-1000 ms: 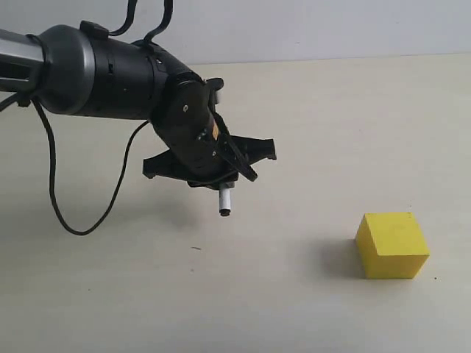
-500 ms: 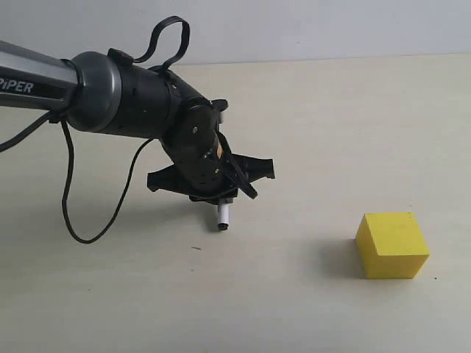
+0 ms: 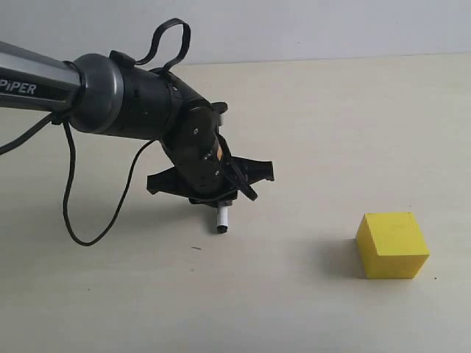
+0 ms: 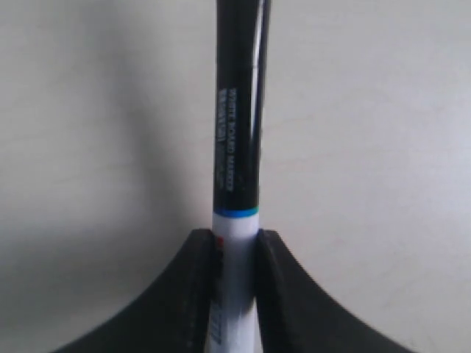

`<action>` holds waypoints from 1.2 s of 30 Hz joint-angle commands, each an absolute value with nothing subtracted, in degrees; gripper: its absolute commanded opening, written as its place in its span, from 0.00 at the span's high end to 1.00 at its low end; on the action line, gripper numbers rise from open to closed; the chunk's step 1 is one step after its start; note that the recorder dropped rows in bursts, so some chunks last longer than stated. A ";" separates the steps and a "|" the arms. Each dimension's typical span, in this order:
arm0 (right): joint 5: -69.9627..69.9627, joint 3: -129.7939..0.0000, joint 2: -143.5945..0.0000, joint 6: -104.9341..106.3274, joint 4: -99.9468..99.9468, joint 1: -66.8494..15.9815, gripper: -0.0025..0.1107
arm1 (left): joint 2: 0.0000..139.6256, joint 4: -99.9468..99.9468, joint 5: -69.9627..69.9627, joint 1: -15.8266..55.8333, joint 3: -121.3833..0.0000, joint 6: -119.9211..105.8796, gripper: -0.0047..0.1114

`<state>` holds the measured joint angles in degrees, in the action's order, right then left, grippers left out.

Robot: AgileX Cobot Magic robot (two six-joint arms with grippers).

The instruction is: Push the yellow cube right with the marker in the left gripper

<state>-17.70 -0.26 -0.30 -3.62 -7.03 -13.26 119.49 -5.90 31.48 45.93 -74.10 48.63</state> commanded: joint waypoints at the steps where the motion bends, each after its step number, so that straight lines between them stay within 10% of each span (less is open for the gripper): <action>1: -17.19 0.00 0.00 -3.13 -6.81 -13.29 0.98 | 120.17 -5.43 31.50 45.83 -74.19 49.08 0.96; 28: -17.19 0.00 0.00 -3.13 -6.81 -13.29 0.98 | 121.25 -6.47 28.32 44.89 -74.19 50.16 0.95; 36: -17.47 0.00 0.00 -3.13 -6.81 -13.29 0.98 | 121.25 -6.73 28.17 44.50 -74.19 46.70 0.45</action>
